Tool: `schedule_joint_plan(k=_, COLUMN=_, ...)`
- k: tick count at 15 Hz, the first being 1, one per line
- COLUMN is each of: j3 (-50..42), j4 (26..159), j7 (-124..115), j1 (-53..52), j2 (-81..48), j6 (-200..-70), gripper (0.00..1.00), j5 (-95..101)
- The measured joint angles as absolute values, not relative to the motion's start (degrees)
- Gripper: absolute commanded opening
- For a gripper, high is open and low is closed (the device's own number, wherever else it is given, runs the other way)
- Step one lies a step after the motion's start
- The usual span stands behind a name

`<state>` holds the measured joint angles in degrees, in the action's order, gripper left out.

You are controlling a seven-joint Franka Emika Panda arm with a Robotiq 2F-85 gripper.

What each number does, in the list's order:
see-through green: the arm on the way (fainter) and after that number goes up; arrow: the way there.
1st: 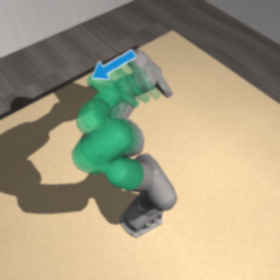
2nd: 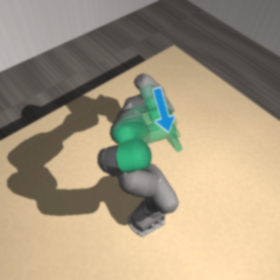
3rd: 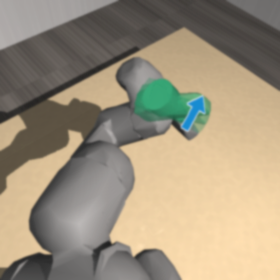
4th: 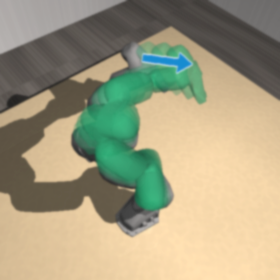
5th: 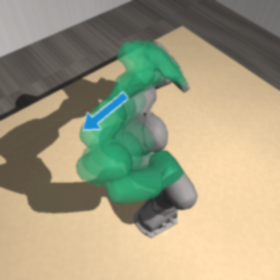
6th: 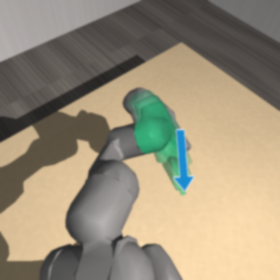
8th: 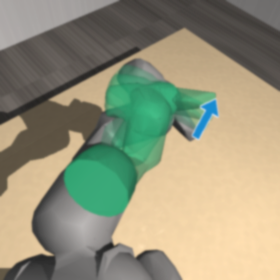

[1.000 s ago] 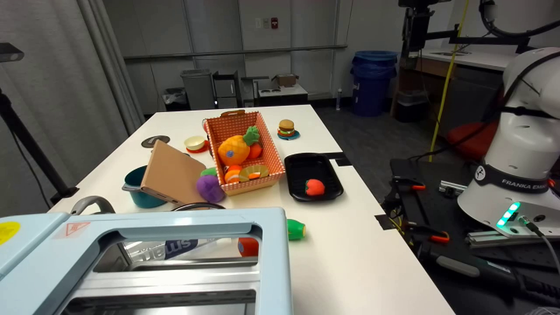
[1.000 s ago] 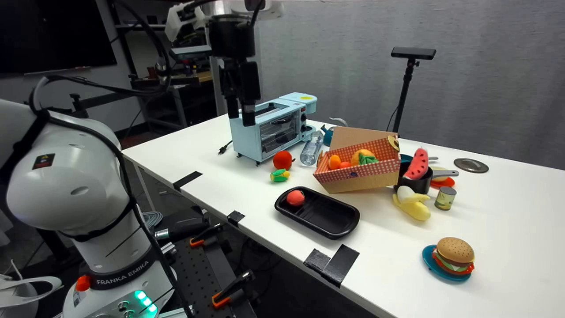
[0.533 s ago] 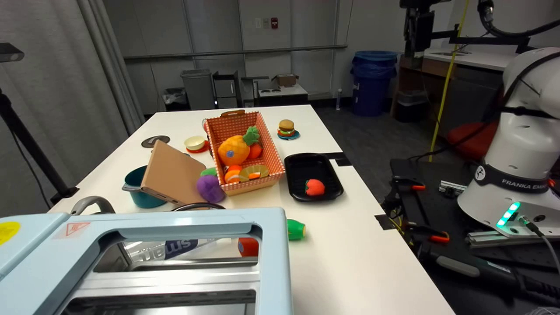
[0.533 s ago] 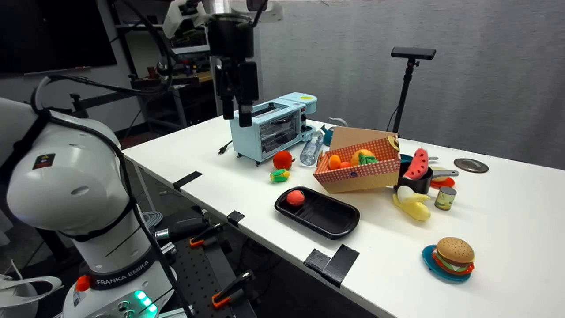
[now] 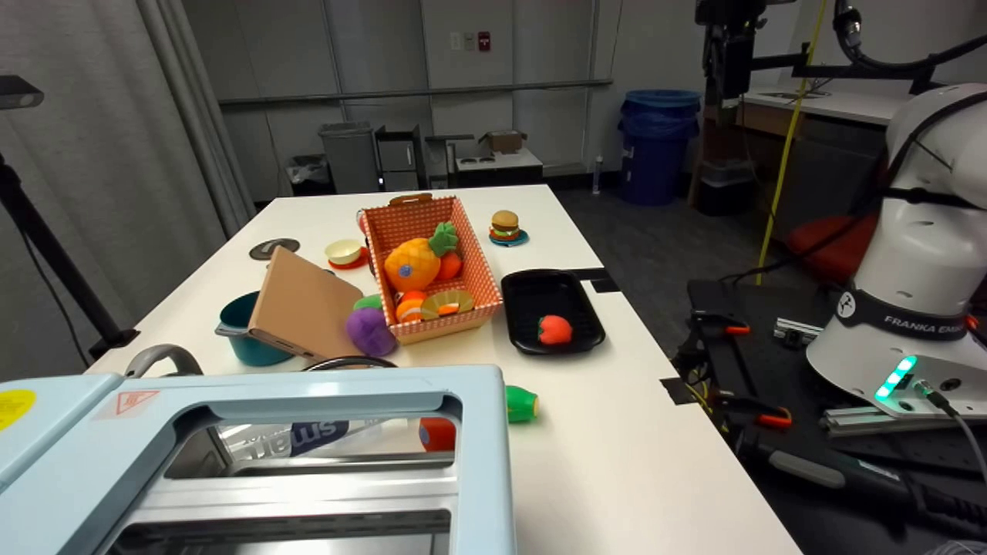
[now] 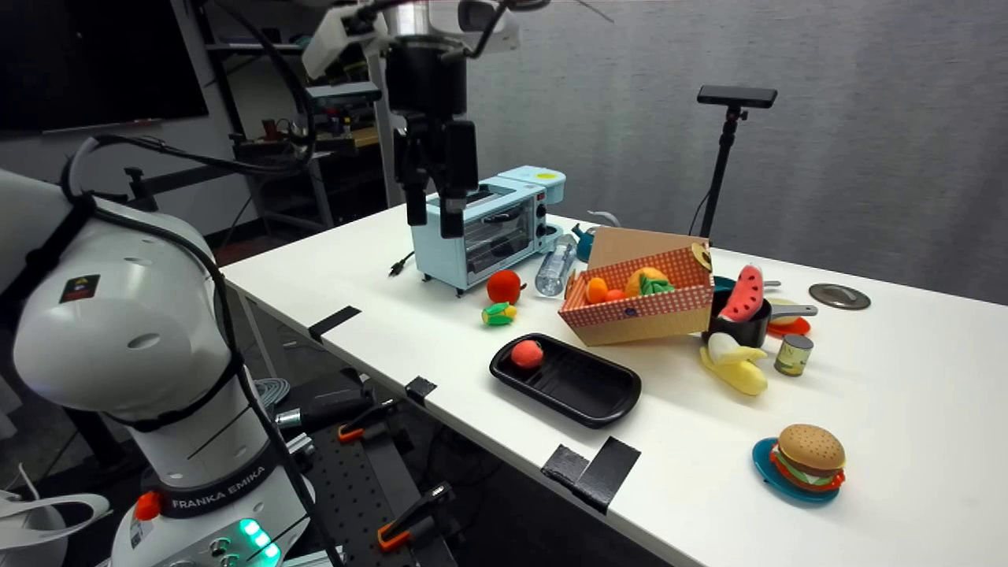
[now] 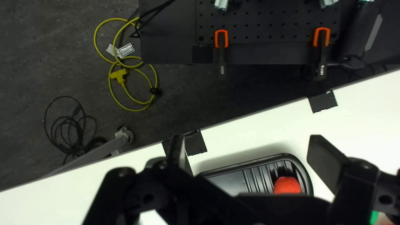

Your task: Move the peach plush toy from the oven tray to the box

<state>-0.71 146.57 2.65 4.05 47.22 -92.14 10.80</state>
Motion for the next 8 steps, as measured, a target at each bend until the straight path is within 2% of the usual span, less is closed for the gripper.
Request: schedule_joint_plan(k=8, j3=-2.9, j4=147.37, j7=3.39, j1=4.05, j2=33.5, j6=-101.83, gripper=1.0, j5=16.26)
